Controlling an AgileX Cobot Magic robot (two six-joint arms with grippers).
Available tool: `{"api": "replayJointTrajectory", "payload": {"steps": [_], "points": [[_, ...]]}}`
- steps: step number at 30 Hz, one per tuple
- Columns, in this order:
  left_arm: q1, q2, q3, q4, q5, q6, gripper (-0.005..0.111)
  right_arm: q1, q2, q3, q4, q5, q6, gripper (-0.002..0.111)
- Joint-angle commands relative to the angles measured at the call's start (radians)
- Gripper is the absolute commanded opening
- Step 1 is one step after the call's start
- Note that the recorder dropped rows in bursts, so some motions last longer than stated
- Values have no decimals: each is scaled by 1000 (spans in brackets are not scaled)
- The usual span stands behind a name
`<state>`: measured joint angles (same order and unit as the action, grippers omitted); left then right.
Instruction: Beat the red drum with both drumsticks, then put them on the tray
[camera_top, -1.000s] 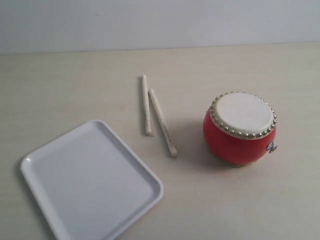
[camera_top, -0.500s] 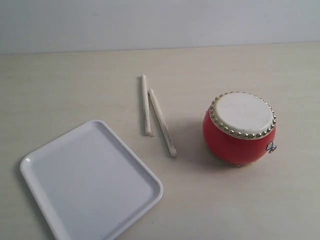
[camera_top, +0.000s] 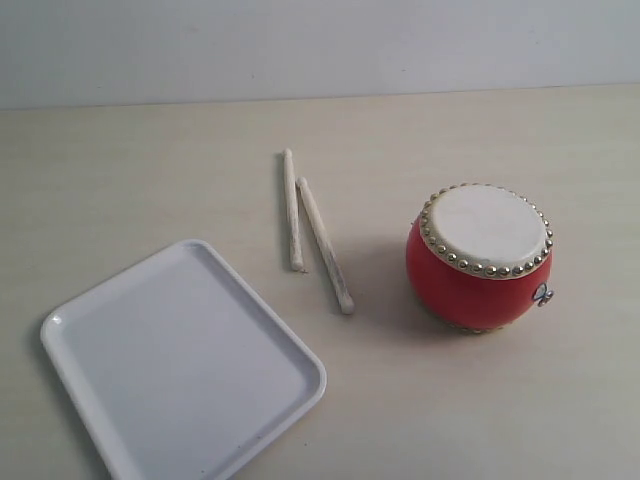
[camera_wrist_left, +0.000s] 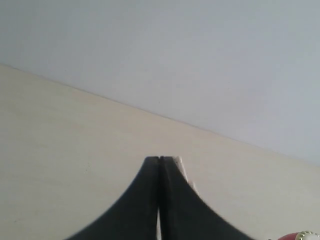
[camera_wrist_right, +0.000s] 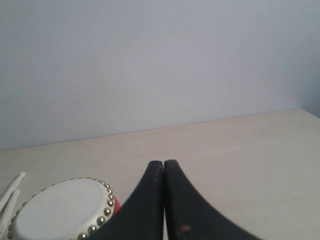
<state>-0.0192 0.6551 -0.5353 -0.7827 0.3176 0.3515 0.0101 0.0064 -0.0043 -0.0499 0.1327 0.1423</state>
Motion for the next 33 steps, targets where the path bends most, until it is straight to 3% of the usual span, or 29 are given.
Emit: {"api": "replayJointTrajectory", "payload": {"steps": [1, 13, 19, 27, 33], "points": [[3, 185, -130, -45, 48, 36, 0, -4, -6, 4, -1, -4, -7, 0], [3, 312, -156, -80, -17, 38, 0, -4, -6, 4, -1, -4, -7, 0], [3, 312, -156, 17, 4, 38, 0, -4, -6, 4, -22, -4, -9, 0], [-14, 429, -182, 57, 130, 63, 0, -4, -6, 4, 6, -24, -6, 0], [-59, 652, -329, 49, 301, 48, 0, -4, -6, 4, 210, -82, 39, 0]]}}
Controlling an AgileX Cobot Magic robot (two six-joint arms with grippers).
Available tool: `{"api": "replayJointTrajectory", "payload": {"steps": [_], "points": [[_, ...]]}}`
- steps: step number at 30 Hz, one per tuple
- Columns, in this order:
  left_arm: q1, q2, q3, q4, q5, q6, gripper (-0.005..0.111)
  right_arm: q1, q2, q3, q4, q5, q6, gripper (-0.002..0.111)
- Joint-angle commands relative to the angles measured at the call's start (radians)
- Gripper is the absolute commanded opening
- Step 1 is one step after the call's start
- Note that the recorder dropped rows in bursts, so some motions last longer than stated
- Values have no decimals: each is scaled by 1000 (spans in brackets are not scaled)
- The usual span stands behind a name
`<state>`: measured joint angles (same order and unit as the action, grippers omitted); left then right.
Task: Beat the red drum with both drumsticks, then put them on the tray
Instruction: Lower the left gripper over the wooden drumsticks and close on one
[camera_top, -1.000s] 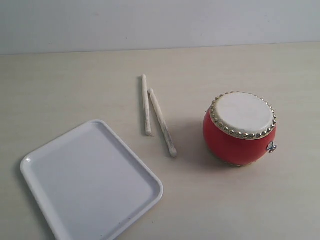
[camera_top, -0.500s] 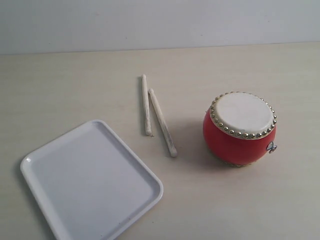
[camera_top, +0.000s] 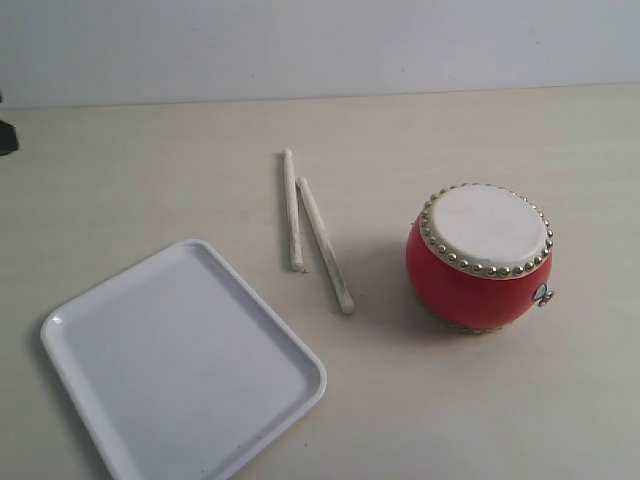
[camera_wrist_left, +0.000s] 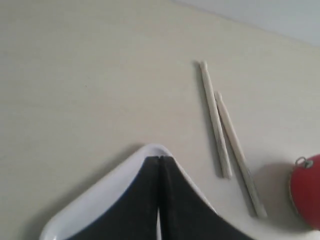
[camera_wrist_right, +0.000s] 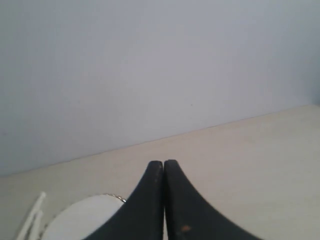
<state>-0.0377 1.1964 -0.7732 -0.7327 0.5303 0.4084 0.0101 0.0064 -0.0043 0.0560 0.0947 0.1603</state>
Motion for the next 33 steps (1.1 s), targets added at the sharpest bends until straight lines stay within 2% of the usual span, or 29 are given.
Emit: {"api": "replayJointTrajectory", "payload": {"steps": [1, 5, 10, 13, 15, 17, 21, 23, 29, 33], "points": [[-60, 141, -120, 8, 100, -33, 0, -4, -6, 4, 104, -49, 21, 0], [-171, 247, -253, 122, 122, -185, 0, -4, -6, 4, 104, -70, 26, 0], [-351, 384, -434, 532, 227, -436, 0, -4, -6, 4, 102, -77, 26, 0], [-415, 458, -533, 693, 311, -548, 0, -4, -6, 4, 102, -77, 26, 0], [-437, 504, -585, 702, 358, -571, 2, -4, -6, 4, 102, -77, 26, 0], [-454, 542, -625, 702, 406, -587, 9, -4, -6, 4, 102, -77, 26, 0], [-486, 614, -682, 696, 451, -606, 42, -4, -6, 4, 102, -77, 26, 0], [-503, 633, -690, 696, 451, -606, 53, -4, -6, 4, 102, -77, 26, 0], [-509, 658, -692, 696, 413, -600, 55, -4, -6, 4, 102, -78, 26, 0], [-509, 684, -692, 659, 385, -703, 57, -4, -6, 4, 102, -78, 26, 0]]}}
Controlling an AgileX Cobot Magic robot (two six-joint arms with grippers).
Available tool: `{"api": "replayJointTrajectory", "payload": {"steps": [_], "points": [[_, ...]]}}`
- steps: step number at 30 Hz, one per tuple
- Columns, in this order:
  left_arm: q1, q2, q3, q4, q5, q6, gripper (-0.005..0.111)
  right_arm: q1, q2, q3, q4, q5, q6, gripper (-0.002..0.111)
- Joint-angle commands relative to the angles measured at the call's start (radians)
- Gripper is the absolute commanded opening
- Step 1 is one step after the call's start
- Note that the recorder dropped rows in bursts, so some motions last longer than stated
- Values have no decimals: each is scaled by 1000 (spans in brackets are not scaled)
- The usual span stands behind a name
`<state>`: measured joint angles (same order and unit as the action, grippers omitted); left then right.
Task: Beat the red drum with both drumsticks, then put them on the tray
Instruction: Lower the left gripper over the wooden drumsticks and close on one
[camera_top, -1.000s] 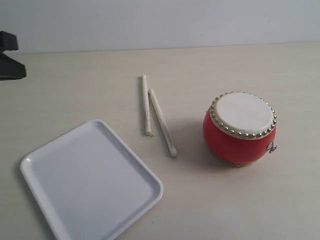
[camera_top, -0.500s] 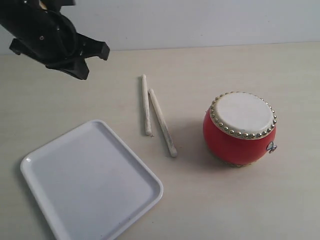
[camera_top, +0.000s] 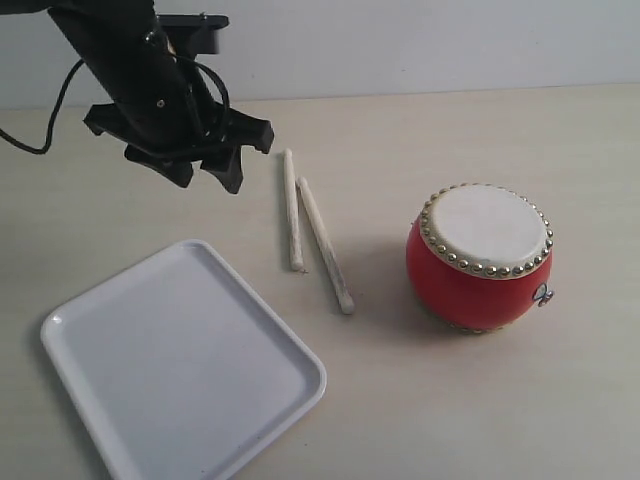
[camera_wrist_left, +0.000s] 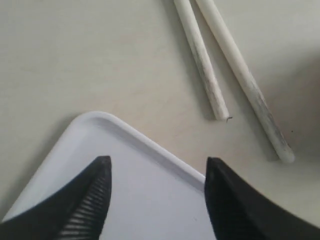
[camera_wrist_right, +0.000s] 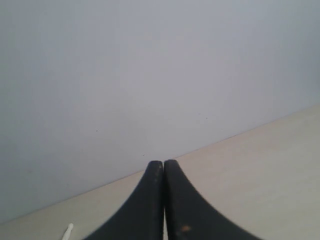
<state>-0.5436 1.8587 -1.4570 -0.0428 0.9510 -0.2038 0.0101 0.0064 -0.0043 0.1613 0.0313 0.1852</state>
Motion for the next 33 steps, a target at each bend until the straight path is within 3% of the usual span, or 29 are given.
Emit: {"api": "replayJointTrajectory", "payload": {"steps": [1, 5, 16, 22, 27, 33], "points": [[-3, 32, -8, -40, -45, -121, 60, -4, -6, 4, -3, -14, 1, 0], [-4, 61, -8, -102, -62, -165, 66, -4, -6, 4, -3, -14, 1, 0], [-29, 165, -34, -157, -63, -197, 66, -4, -6, 4, -3, -14, 1, 0], [-62, 252, -158, -106, -29, -202, 66, -4, -6, 4, -3, -14, -4, 0], [-64, 354, -284, -42, 113, -242, 66, -4, -6, 4, -3, -14, -34, 0], [-71, 427, -379, -38, 124, -242, 66, -4, -6, 4, -3, -21, -34, 0]]}}
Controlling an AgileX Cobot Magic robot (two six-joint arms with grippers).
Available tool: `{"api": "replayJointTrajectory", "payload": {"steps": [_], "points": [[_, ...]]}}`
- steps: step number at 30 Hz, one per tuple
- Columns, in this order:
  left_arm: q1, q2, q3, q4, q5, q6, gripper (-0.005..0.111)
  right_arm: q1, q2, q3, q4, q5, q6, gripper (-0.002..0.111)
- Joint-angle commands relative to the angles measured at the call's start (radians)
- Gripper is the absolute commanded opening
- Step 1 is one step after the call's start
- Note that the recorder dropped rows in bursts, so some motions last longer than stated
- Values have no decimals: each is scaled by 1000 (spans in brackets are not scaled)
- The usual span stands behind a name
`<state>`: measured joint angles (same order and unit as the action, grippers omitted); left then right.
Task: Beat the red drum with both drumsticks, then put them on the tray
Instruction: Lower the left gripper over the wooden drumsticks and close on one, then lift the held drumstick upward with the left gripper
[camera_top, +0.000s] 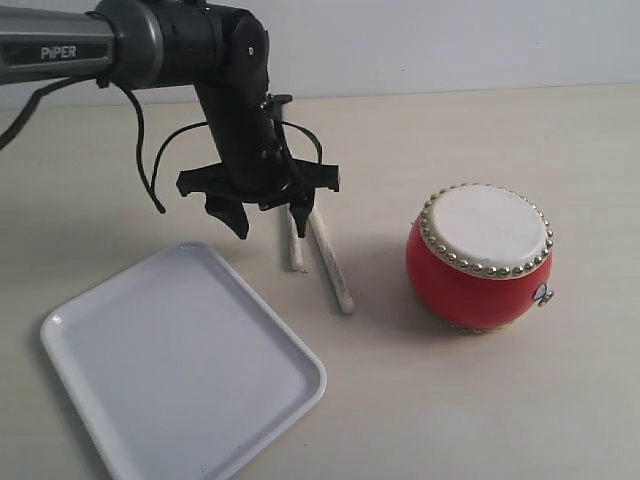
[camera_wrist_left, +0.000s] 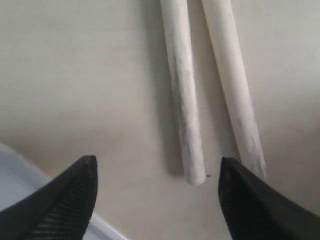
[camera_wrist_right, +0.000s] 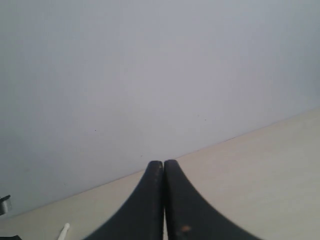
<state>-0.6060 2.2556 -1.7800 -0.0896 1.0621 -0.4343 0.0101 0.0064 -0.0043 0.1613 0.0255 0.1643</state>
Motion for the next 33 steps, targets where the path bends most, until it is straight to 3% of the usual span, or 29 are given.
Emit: {"api": "replayJointTrajectory", "payload": {"steps": [1, 33], "points": [[-8, 37, -67, 9, 13, -11, 66, -4, -6, 4, -3, -15, -13, 0], [-10, 139, -121, 27, 25, -7, 66, -4, -6, 4, -3, -15, -13, 0]]}}
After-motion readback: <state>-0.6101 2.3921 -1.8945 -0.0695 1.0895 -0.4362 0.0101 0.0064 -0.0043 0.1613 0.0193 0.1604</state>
